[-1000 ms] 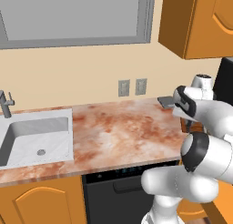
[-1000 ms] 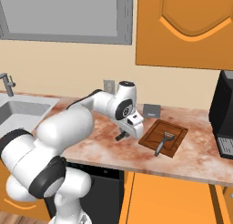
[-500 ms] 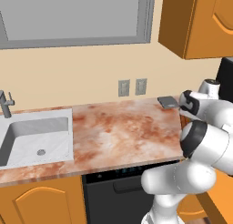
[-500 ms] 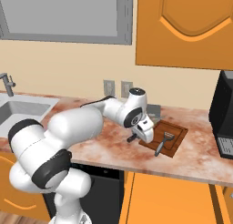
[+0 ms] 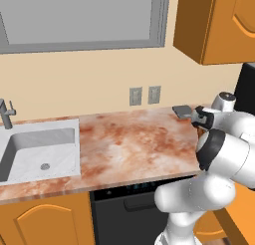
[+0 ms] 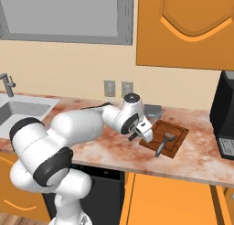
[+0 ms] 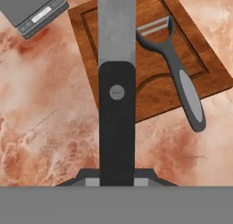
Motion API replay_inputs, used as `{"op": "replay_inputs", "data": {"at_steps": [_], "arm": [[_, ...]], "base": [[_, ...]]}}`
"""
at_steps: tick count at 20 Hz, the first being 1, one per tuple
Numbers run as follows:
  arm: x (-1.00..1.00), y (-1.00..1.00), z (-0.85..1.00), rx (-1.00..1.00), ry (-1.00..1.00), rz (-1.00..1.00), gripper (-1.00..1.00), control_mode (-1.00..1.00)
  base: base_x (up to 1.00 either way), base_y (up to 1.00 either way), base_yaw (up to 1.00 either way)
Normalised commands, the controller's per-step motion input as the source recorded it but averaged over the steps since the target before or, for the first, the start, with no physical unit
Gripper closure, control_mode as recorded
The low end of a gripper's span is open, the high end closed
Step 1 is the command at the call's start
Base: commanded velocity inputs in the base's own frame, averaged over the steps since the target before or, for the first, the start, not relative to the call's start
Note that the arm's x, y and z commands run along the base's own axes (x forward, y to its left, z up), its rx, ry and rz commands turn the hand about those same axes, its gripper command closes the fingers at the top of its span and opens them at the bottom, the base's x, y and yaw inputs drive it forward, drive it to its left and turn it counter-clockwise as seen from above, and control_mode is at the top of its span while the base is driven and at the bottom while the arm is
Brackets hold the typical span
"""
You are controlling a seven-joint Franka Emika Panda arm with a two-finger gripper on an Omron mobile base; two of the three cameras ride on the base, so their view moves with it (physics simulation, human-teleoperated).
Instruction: Open the drawer on the right and place the cutting tools on the cutting board.
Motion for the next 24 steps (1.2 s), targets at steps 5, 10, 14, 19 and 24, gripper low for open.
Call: {"op": "replay_inputs", "data": {"at_steps": [5,10,14,19,24], "arm": [[0.41,-0.07,0.0,-0.17,0.04,-0.02,1.0,-1.0],[0.28,-0.24,-0.01,-0.12,0.11,0.0,1.0,-1.0],[0.13,-0.39,-0.08,-0.04,0.12,0.0,1.0,-1.0],[0.02,-0.3,-0.14,0.0,0.12,0.0,1.0,-1.0],[0.12,-0.01,-0.14,0.06,0.08,0.0,1.0,-1.0]], "base": [[0.0,0.0,0.0],[0.0,0.0,0.0],[0.0,0.0,0.0],[0.0,0.0,0.0],[0.0,0.0,0.0]]}}
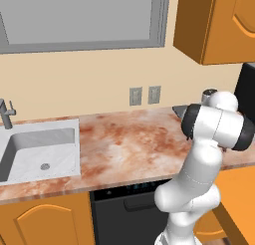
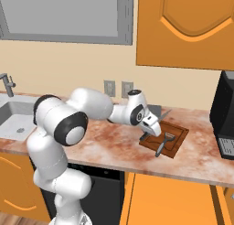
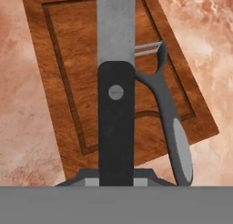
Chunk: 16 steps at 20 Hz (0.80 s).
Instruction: Open the drawer on the right and place the cutting tools on the cutting board.
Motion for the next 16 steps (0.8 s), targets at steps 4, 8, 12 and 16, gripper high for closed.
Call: {"op": "replay_inputs", "data": {"at_steps": [4,8,12,16], "arm": [[0.25,0.0,-0.12,0.05,0.05,0.0,1.0,-1.0],[0.25,-0.05,-0.2,0.02,0.05,0.0,1.0,-1.0],[0.12,-0.14,-0.23,0.01,0.02,0.0,1.0,-1.0],[0.08,-0.17,-0.19,0.01,0.0,0.0,1.0,-1.0]], "base": [[0.0,0.0,0.0],[0.0,0.0,0.0],[0.0,0.0,0.0],[0.0,0.0,0.0]]}}
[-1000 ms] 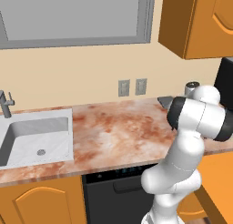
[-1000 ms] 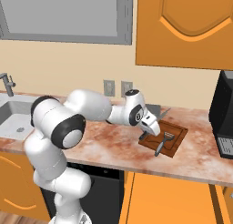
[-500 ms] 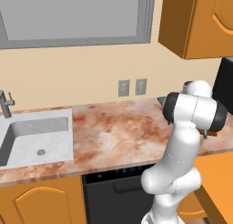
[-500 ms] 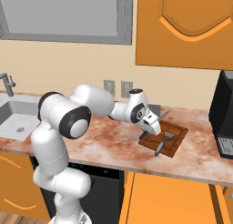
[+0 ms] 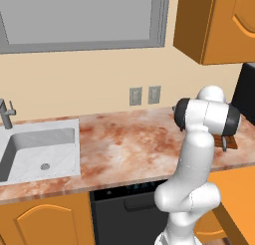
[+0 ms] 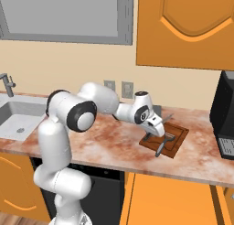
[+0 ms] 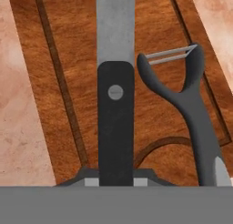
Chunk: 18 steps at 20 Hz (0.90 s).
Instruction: Open the drawer on the right and place the cutting tools on the cutting board.
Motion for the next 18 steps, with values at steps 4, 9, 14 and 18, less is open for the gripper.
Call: {"op": "replay_inputs", "data": {"at_steps": [4,9,14,18], "arm": [[0.03,-0.08,-0.07,0.01,0.0,0.0,-1.0,-1.0],[0.03,-0.01,-0.01,0.01,0.0,0.0,-1.0,-1.0],[0.0,0.0,0.02,0.02,0.0,0.0,-1.0,-1.0],[-0.5,0.0,0.42,0.05,-0.08,0.01,-1.0,-1.0]], "base": [[0.0,0.0,0.0],[0.0,0.0,0.0],[0.0,0.0,0.0],[0.0,0.0,0.0]]}}
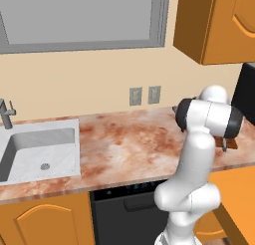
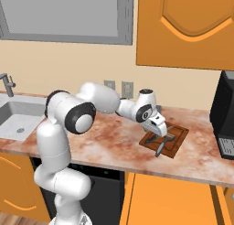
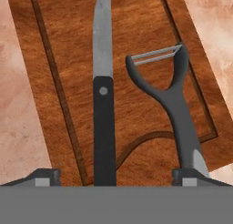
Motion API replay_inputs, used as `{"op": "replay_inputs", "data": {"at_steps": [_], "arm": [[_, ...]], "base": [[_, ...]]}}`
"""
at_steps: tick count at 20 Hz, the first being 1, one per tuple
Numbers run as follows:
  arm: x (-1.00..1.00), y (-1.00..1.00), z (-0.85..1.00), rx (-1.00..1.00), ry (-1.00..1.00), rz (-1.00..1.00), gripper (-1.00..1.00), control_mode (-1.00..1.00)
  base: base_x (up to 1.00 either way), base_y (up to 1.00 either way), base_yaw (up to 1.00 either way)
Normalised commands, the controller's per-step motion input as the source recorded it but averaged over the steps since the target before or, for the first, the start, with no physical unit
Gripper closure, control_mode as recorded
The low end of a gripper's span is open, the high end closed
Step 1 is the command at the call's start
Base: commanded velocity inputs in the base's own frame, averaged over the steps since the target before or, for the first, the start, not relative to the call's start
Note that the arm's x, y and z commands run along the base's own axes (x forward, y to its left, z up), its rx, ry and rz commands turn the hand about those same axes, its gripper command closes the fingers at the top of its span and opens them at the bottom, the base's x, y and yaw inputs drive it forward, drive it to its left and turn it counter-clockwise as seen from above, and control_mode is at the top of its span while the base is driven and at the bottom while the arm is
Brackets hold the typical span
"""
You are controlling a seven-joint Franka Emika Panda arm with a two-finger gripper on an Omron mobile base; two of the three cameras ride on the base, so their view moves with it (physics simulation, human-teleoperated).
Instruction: Open the drawer on the right and place the cutting tools on the cutting board.
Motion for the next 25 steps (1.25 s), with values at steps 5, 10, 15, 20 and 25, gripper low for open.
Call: {"op": "replay_inputs", "data": {"at_steps": [5,10,15,20,25], "arm": [[-0.99,0.13,0.56,0.01,-0.17,0.0,-1.0,-1.0],[-1.0,0.39,0.85,0.0,-0.14,0.0,-1.0,-1.0],[-0.7,0.65,1.0,0.0,0.0,0.0,-1.0,-1.0],[-0.54,0.67,0.97,0.0,0.11,0.0,-1.0,-1.0],[-0.63,0.56,0.6,0.0,0.12,0.0,-1.0,-1.0]], "base": [[0.0,0.0,0.0],[0.0,0.0,0.0],[0.0,0.0,0.0],[0.0,0.0,0.0],[0.0,0.0,0.0]]}}
